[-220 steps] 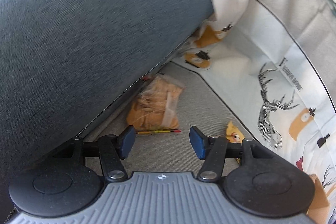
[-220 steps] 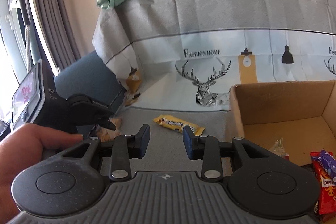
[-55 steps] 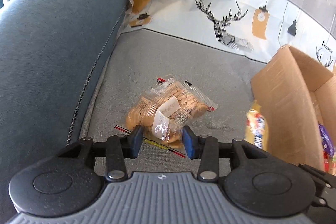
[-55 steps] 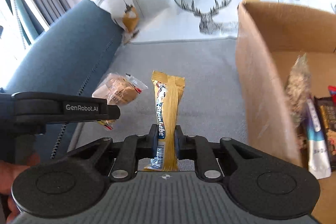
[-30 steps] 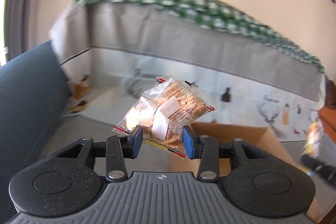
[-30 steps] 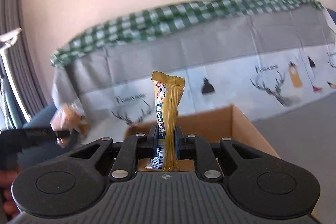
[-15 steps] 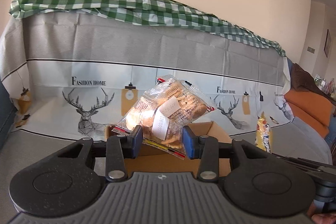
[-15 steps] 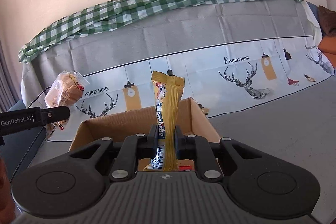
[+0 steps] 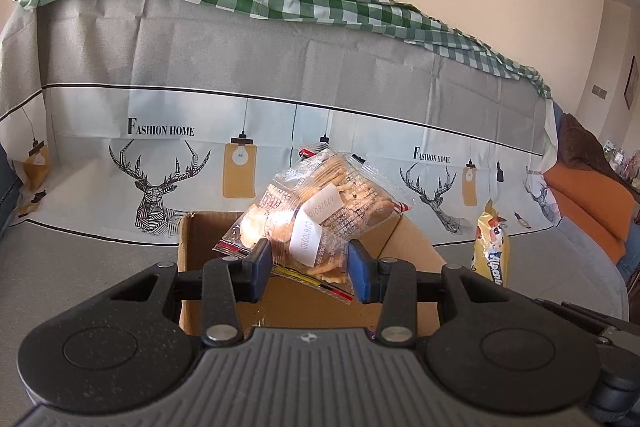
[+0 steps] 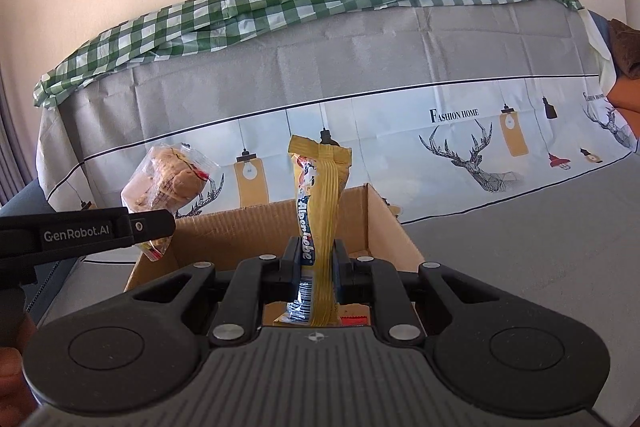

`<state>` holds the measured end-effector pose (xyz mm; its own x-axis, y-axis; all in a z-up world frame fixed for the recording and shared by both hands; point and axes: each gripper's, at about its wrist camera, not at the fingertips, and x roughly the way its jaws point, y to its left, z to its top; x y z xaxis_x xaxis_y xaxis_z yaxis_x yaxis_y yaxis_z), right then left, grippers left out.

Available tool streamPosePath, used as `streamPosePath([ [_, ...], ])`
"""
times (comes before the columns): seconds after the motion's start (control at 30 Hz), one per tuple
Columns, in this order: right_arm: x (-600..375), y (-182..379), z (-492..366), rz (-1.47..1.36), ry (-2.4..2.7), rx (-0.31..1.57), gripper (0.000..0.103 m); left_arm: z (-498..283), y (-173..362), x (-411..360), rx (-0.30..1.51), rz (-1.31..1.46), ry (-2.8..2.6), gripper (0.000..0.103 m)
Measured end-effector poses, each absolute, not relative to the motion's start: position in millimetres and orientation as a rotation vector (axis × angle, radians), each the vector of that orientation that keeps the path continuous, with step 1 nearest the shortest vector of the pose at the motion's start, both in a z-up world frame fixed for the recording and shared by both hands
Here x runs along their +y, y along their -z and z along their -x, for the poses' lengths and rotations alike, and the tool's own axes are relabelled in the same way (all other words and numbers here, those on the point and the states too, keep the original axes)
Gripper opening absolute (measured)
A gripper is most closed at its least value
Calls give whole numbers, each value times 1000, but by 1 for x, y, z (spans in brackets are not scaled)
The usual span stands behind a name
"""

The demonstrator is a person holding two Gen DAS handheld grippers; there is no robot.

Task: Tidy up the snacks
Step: 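Carry the candy stick with right gripper while left carries the cracker bag over the box, then open both grippers over the box to drop the candy and cracker bag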

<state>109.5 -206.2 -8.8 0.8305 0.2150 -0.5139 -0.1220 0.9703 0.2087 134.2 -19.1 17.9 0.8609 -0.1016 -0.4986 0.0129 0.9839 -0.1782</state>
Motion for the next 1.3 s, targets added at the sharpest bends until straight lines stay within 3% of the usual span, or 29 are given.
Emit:
streamPosePath([
  [1.17, -200, 8, -105, -130, -200, 555, 17, -131, -22, -17, 530, 191, 100, 48],
  [1.2, -200, 10, -107, -128, -200, 568, 23, -133, -21, -17, 541, 194, 119, 52],
  [1.23, -199, 12, -109, -124, -199, 588, 32, -133, -21, -18, 547, 193, 134, 65],
  [1.27, -198, 14, -110, -117, -188, 602, 60, -131, -21, -19, 538, 183, 131, 77],
  [1.3, -198, 14, -109, -111, -172, 600, 80, -129, -23, -18, 522, 168, 126, 79],
])
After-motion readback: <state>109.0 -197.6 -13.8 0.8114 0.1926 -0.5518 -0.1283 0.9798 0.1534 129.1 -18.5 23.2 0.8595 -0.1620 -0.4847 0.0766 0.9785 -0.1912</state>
